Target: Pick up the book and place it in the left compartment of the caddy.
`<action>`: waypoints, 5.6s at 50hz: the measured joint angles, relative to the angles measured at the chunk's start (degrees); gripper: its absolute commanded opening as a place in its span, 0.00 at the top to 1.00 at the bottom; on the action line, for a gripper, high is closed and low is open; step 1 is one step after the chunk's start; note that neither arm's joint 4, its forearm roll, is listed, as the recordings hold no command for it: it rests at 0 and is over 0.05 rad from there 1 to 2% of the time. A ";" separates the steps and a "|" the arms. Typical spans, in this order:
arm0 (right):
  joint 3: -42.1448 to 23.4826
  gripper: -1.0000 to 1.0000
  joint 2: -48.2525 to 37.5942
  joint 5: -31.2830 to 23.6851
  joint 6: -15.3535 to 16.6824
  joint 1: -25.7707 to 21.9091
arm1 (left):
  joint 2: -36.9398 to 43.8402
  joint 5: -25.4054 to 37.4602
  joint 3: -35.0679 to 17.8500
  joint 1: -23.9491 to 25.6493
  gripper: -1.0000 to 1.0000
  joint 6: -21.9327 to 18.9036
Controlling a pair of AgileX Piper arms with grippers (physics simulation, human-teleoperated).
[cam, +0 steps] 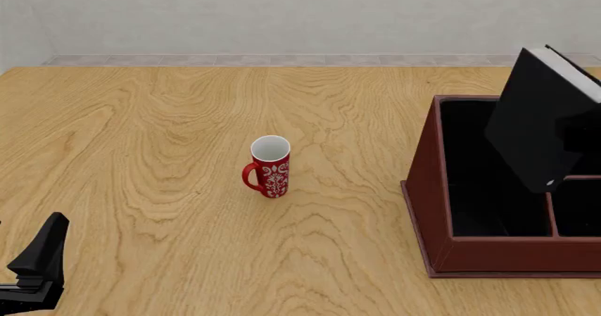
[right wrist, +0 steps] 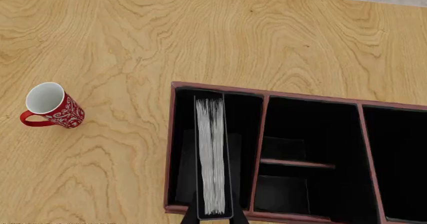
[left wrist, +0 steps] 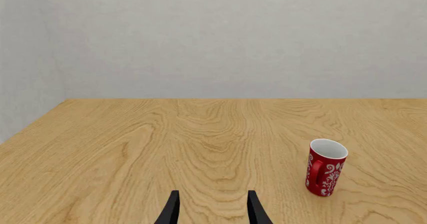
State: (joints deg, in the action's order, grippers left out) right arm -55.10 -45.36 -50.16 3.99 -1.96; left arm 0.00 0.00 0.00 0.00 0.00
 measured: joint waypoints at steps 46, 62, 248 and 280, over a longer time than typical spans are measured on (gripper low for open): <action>4.95 1.00 -2.53 6.93 -1.44 -0.13 | 0.00 0.00 0.00 0.00 0.00 0.00; 6.90 1.00 -3.37 8.81 -2.04 -0.21 | 0.00 0.00 0.00 0.00 0.00 0.00; 23.28 1.00 -11.53 23.58 -6.89 -1.88 | 0.00 0.00 0.00 0.00 0.00 0.00; 24.56 1.00 -13.09 25.50 -6.92 -1.86 | 0.00 0.00 0.00 0.00 0.00 0.00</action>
State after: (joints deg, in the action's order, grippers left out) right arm -30.54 -58.46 -24.67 -2.93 -3.82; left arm 0.00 0.00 0.00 0.00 0.00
